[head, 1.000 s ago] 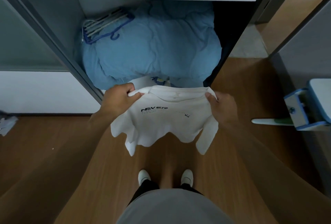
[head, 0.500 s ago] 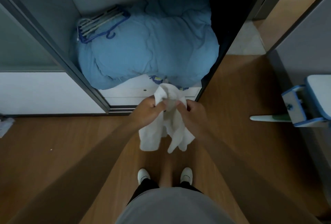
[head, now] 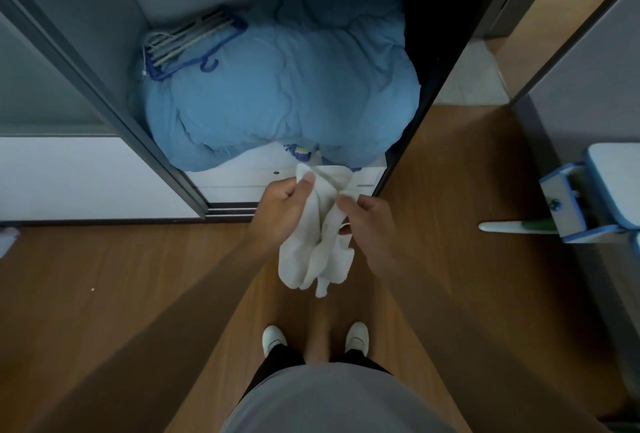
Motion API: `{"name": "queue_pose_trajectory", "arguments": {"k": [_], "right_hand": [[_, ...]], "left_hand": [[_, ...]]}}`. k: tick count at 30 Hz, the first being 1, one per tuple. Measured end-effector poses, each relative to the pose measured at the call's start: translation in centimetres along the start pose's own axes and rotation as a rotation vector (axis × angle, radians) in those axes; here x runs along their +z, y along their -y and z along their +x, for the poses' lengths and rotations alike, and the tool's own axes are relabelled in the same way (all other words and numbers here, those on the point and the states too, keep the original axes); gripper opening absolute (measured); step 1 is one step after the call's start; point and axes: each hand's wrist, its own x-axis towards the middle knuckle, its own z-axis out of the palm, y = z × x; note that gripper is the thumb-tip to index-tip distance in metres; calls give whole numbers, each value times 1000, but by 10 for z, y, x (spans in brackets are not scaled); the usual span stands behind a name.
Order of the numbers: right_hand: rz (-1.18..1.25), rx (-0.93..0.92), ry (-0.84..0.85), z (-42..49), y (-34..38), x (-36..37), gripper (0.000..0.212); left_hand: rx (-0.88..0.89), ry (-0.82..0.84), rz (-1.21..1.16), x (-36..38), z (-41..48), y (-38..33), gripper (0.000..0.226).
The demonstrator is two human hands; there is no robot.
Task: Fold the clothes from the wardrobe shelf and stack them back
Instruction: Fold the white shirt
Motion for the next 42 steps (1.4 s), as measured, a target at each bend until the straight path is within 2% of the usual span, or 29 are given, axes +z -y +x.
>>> {"name": "queue_pose_trajectory", "arguments": {"k": [2,6,9,10,12,14,18,21,23,25,27,28,35,39,42], "right_hand": [[-19,-21,13,-1,-3,2,20],[34,7,20,0,-2,1,15],[26,0,23,-2,3,-1,24],[9,1,27,-3,5,-2,29],[-25,3,37,-6,7,-2,33],[-62,-25,63,-9,10,-3,32],[-275,-218,136,-13,11,-11,26],[-483,-431,-13,-10,9,-20,17],[-546,-545,-62,-7,13,-27,23],[-542,-550,91,-4,18,-32,31],[-527,-477,249,-4,23,-34,27],[-528,-478,276,-3,23,-34,22],[-545,-616,247,-3,26,-29,16],[-561,-628,239,-1,30,-27,9],[-595,-644,257,0,33,-26,5]], "left_hand": [[27,-18,32,0,0,0,47],[80,233,231,2,-5,-1,28],[131,292,204,1,-5,-7,6],[110,320,162,0,-5,-8,7],[44,357,100,-3,-4,-9,29],[44,356,90,-5,-2,-9,33],[85,371,113,-11,2,-10,26],[69,375,141,-15,3,-13,25],[89,387,156,-16,2,-14,24],[138,419,147,-17,0,-18,28],[188,452,131,-17,-1,-22,30],[198,463,119,-18,-2,-23,30],[184,461,62,-21,-1,-19,25],[235,274,133,-23,-4,-5,39],[211,186,206,-25,-7,16,38]]}}
